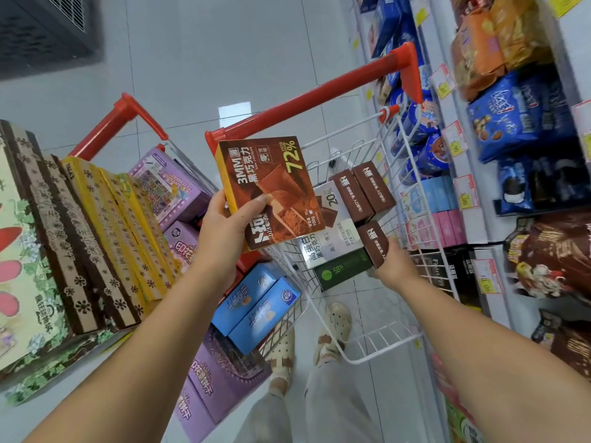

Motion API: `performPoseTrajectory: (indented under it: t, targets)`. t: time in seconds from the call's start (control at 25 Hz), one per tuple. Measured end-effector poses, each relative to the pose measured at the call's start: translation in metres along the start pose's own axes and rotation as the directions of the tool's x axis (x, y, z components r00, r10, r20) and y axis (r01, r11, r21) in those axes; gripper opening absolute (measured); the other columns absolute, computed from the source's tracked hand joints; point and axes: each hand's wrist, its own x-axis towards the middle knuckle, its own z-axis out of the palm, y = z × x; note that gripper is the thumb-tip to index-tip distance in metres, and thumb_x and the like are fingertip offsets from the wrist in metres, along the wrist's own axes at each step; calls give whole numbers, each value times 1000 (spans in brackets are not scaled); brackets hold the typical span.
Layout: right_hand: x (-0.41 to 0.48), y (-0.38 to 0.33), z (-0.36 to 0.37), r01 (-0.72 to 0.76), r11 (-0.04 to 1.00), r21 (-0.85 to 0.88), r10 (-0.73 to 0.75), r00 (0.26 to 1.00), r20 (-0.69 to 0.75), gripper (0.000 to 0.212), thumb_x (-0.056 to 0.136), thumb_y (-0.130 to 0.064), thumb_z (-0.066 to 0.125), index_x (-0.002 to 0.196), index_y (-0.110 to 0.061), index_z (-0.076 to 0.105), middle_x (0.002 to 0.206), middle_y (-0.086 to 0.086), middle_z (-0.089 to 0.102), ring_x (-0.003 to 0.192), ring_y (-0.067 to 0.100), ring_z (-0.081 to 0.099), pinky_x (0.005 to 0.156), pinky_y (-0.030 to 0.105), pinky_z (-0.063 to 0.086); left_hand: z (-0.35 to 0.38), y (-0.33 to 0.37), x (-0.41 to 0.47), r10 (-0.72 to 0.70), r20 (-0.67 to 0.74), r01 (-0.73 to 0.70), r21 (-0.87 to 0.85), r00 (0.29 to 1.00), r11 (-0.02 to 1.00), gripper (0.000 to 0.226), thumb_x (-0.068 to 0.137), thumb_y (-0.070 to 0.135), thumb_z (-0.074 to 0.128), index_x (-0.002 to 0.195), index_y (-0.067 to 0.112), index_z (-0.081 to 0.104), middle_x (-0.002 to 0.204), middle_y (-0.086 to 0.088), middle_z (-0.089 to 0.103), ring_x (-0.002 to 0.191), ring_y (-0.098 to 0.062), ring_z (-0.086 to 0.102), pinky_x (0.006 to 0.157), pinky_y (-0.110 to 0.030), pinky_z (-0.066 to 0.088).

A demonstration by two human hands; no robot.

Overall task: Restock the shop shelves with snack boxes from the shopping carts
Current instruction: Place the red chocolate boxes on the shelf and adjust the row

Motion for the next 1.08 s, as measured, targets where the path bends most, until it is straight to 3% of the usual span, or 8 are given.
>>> performPoseTrajectory:
  t: [0.12,0.24,0.32,0.48,0.64,0.84,1.0,1.08]
  targets:
    - [-15,-10,-15,9,999,34,-5,992,-122,47,74,-23,76,113,-14,50,100,8,62,86,30,62,73,38,54,-1,-4,2,2,5,-2,-7,1000,1000,36,87,19,72,121,20,58,106,-3,75,91,-24,74,74,-41,60]
    - [-62,-10,-51,128,991,46,-111,957,-266,50,77,-30,74,120,-22,50,100,-1,60,85,18,61,68,33,54,1,-7,-3,-23,54,22,22,998,1000,34,88,18,70,120,21,59,106,-6,75,89,-27,74,75,-46,60]
    - [-107,-14,-87,230,952,201,-150,925,-350,48,80,-29,73,121,-32,50,100,-11,60,86,6,59,67,24,50,3,-6,-8,-43,104,37,55,994,998,35,88,19,70,120,22,59,108,-8,74,91,-29,74,80,-47,59]
    - [-173,-19,-153,296,683,668,-68,936,-346,35,81,-19,73,113,-27,61,101,-4,71,86,10,67,75,26,52,18,17,-31,-36,213,15,100,976,995,34,88,21,70,120,23,58,101,-6,76,88,-28,75,81,-46,60]
    - [-228,-35,-193,340,482,808,-52,931,-361,40,70,-23,63,109,-17,66,85,1,73,69,11,68,56,20,53,29,57,-61,14,331,-56,118,943,991,34,87,22,71,118,23,58,100,-7,76,84,-28,75,73,-37,60]
    - [-317,-39,-219,468,349,812,-4,867,-498,21,81,-20,65,101,-22,70,86,2,71,70,14,67,54,24,53,27,114,-114,54,533,-151,139,844,979,41,84,25,72,123,22,57,99,-9,76,86,-32,74,79,-41,58]
    - [-395,-42,-236,583,276,764,80,778,-623,16,89,-18,64,104,-23,68,95,5,69,71,14,67,49,24,52,27,154,-170,74,702,-215,115,708,970,39,85,21,68,123,20,60,102,-14,75,81,-30,73,68,-36,60]
    - [-443,-42,-243,637,240,733,148,722,-676,11,91,-20,63,101,-22,67,97,9,70,70,17,68,55,26,53,34,177,-210,73,778,-229,93,624,969,38,82,21,69,118,17,62,103,-17,75,78,-28,73,64,-33,60]
